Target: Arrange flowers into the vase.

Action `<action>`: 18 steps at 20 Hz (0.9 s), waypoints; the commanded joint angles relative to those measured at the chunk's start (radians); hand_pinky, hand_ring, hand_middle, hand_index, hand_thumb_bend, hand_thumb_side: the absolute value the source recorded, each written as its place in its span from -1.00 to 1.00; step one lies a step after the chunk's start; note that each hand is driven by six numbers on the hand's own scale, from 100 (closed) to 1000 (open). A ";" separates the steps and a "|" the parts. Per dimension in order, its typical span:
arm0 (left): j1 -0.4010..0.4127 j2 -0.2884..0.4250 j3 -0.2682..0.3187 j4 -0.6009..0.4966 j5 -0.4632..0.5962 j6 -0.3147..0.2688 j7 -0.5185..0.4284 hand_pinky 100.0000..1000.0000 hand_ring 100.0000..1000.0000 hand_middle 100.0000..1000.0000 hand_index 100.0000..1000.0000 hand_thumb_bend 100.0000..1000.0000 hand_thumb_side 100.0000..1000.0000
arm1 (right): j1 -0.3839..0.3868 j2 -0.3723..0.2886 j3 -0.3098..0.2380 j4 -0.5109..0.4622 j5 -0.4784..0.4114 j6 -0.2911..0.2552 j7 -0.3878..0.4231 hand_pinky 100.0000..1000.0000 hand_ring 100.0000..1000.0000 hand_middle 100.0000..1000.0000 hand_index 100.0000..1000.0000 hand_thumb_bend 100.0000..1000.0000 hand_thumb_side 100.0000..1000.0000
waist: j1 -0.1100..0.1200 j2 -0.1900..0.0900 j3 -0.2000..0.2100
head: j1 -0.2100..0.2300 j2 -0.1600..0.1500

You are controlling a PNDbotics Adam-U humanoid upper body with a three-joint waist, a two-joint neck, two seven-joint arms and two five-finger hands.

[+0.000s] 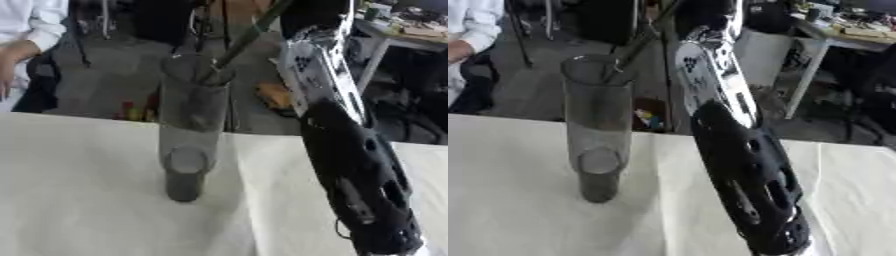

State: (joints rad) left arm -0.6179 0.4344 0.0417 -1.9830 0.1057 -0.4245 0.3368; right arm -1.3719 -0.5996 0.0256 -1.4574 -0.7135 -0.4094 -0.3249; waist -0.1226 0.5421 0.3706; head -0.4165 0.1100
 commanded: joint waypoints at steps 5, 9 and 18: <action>-0.014 0.009 0.006 -0.017 0.004 -0.004 -0.002 0.56 0.83 0.58 0.77 -1.00 1.00 | -0.007 -0.011 -0.003 0.013 0.024 -0.001 0.010 -1.00 -1.00 -1.00 -0.84 -1.00 -0.55 | 0.009 -0.016 0.004 | -0.002 -0.026; -0.014 0.009 0.006 -0.017 0.004 -0.005 -0.003 0.56 0.83 0.58 0.77 -1.00 1.00 | -0.008 -0.013 0.000 0.028 0.040 0.001 0.009 -1.00 -1.00 -1.00 -0.84 -1.00 -0.55 | 0.007 -0.012 0.006 | -0.003 -0.027; -0.015 0.010 0.006 -0.017 0.008 -0.007 -0.004 0.56 0.82 0.58 0.77 -1.00 1.00 | -0.013 -0.010 0.009 0.079 0.074 0.016 0.001 -1.00 -1.00 -1.00 -0.84 -1.00 -0.57 | 0.000 -0.004 0.012 | -0.001 -0.030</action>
State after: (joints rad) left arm -0.6242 0.4303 0.0417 -1.9830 0.1100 -0.4285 0.3330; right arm -1.3631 -0.5939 0.0382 -1.3788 -0.6513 -0.3984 -0.3226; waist -0.1313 0.5610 0.3822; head -0.4164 0.0940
